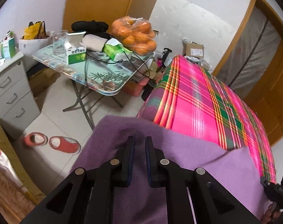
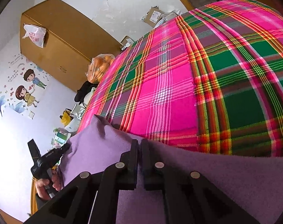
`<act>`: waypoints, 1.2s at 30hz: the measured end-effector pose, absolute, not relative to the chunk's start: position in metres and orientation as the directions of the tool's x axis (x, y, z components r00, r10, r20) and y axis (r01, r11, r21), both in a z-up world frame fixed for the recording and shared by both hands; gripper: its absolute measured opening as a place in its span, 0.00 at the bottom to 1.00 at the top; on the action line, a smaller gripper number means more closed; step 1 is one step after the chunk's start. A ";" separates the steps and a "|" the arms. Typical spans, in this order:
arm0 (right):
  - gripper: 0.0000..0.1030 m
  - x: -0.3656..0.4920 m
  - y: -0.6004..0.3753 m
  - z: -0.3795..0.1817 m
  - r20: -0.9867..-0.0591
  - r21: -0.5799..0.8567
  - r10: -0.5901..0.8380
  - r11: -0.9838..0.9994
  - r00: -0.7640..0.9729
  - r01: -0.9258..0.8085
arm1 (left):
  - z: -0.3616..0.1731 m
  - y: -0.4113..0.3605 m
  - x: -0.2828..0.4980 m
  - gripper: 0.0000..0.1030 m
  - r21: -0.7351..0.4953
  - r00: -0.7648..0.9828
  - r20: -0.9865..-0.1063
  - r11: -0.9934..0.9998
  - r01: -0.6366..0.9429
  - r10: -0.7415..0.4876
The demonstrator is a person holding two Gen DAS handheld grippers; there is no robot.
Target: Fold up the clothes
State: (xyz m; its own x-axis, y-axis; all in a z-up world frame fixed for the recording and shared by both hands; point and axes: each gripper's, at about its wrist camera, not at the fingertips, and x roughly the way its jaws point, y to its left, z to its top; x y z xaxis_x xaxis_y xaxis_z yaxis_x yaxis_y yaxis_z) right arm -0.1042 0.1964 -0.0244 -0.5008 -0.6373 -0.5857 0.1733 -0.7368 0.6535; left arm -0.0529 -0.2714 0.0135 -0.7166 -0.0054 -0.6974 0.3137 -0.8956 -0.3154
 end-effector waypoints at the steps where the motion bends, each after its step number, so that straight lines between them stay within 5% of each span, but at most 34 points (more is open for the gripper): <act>1: 0.03 -0.105 0.196 -0.024 -0.585 0.655 -0.638 -0.736 -0.501 0.173 | 0.013 -0.273 -0.046 0.12 -0.319 -0.721 -0.693 -0.897 0.307 -0.001; 7: 0.04 -0.104 0.197 -0.024 -0.585 0.652 -0.637 -0.737 -0.502 0.176 | 0.011 -0.289 0.006 0.12 -0.348 -0.757 -0.653 -0.878 0.327 -0.023; 12: 0.18 -0.086 0.194 -0.009 -0.570 0.641 -0.652 -0.734 -0.500 0.227 | 0.016 -0.294 0.037 0.11 -0.358 -0.768 -0.637 -0.856 0.374 -0.069; 19: 0.18 -0.050 0.187 -0.014 -0.594 0.626 -0.676 -0.729 -0.436 0.279 | 0.008 -0.271 0.048 0.11 -0.302 -0.757 -0.649 -0.890 0.341 -0.070; 33: 0.15 -0.036 0.199 -0.019 -0.556 0.658 -0.695 -0.703 -0.456 0.270 | 0.009 -0.297 0.087 0.18 -0.429 -0.793 -0.593 -0.779 0.457 -0.139; 36: 0.15 -0.036 0.201 -0.020 -0.549 0.665 -0.700 -0.697 -0.456 0.269 | 0.004 -0.321 0.099 0.23 -0.557 -0.815 -0.568 -0.675 0.485 -0.117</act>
